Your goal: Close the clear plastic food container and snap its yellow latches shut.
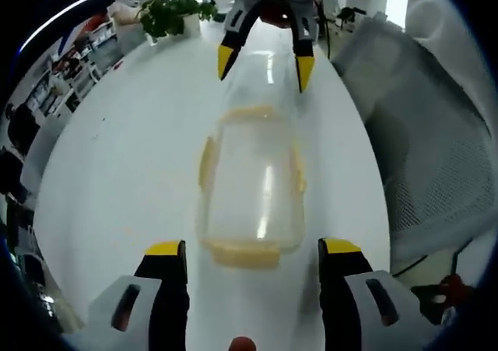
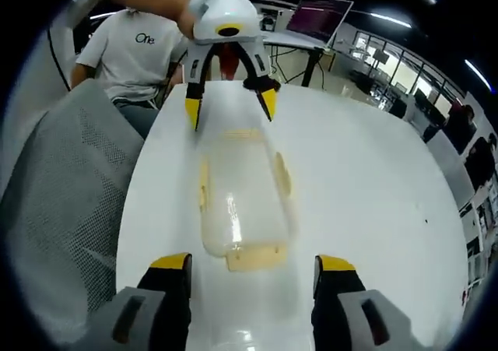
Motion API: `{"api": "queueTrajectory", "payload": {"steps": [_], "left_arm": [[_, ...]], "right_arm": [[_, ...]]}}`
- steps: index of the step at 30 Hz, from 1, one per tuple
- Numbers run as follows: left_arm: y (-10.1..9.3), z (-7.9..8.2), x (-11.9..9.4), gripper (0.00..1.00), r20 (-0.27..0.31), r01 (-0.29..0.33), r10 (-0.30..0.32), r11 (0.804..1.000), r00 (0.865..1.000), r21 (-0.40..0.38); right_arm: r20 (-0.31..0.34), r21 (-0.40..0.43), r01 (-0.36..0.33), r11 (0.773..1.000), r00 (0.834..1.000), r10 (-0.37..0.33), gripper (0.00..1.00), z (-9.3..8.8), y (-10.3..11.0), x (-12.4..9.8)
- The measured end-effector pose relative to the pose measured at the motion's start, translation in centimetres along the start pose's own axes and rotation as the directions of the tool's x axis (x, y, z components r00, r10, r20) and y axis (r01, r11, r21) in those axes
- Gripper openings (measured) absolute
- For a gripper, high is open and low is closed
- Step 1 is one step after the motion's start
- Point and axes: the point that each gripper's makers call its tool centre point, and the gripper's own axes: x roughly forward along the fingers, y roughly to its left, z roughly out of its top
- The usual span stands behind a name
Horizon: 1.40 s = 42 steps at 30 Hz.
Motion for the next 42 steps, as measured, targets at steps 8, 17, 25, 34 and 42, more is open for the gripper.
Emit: {"api": "queueTrajectory", "payload": {"steps": [8,17,25,34,42], "left_arm": [[0.0,-1.7,0.8,0.67,-0.055,0.030,-0.029,0.999,0.998,0.012],[-0.2,-1.9,1.4,0.63,-0.056,0.055,-0.055,0.998,0.997,0.003],[-0.2,-1.9,1.8,0.61,-0.056,0.074,-0.076,0.997,0.996,-0.028],[-0.4,-1.8,2.3,0.57,-0.043,0.097,-0.098,0.995,0.994,-0.040],[-0.2,-2.0,2.3,0.53,-0.052,0.091,-0.093,0.995,0.994,-0.034]], "right_arm": [[-0.051,-0.018,-0.013,1.000,0.999,0.012,0.61,-0.8,-0.1,0.9],[-0.066,-0.002,-0.043,0.999,0.997,0.042,0.61,-1.3,0.1,1.6],[-0.066,-0.024,-0.079,0.997,0.995,0.077,0.56,-0.8,0.4,2.2],[-0.147,-0.054,-0.107,0.993,0.984,0.098,0.55,-2.2,0.2,3.3],[-0.175,-0.063,-0.130,0.990,0.978,0.117,0.52,-2.8,0.3,3.5]]}}
